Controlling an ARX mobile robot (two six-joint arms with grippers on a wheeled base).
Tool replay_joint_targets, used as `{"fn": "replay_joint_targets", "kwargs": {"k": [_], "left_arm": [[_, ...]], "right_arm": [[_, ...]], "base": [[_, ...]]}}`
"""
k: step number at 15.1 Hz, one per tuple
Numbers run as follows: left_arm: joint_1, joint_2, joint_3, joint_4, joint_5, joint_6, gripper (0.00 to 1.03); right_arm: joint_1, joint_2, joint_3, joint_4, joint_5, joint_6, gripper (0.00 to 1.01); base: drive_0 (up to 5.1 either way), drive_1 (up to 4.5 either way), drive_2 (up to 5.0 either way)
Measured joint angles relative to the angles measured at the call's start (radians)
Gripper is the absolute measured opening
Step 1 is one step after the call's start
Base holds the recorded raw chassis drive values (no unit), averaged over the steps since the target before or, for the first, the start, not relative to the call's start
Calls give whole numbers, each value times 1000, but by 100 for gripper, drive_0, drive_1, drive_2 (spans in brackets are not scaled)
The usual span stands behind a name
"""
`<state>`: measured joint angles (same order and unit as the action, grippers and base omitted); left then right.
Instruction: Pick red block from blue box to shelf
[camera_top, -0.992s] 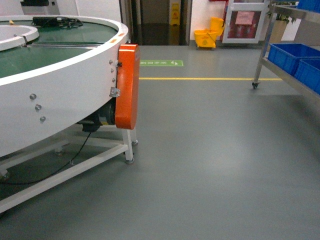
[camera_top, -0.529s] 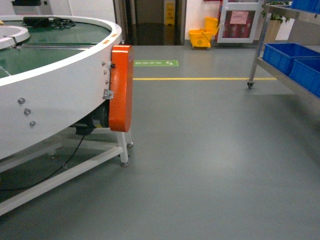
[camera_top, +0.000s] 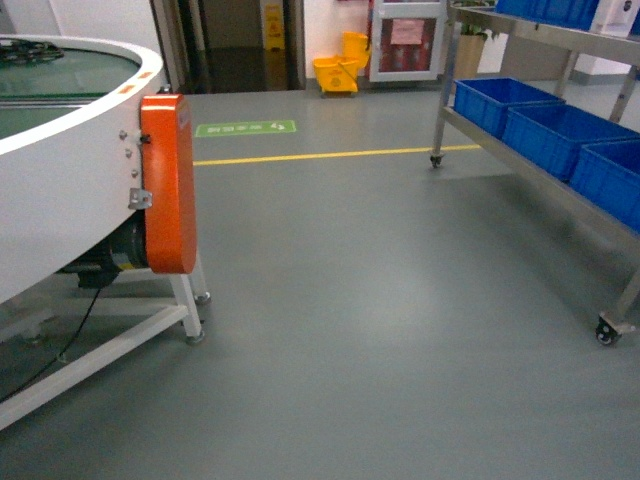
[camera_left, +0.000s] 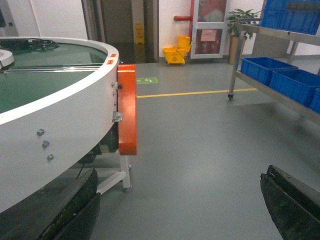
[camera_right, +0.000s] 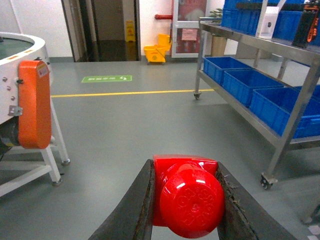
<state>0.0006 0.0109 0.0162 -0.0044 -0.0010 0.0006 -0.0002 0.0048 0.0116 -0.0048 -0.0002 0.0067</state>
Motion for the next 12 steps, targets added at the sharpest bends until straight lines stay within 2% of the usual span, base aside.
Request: {"fn": "replay_joint_targets", "kwargs": {"k": [12], "left_arm": [[0, 0, 0, 0, 0, 0, 98]], "right_arm": [[0, 0, 0, 0, 0, 0, 25]], "base": [[-125, -125, -125]]}}
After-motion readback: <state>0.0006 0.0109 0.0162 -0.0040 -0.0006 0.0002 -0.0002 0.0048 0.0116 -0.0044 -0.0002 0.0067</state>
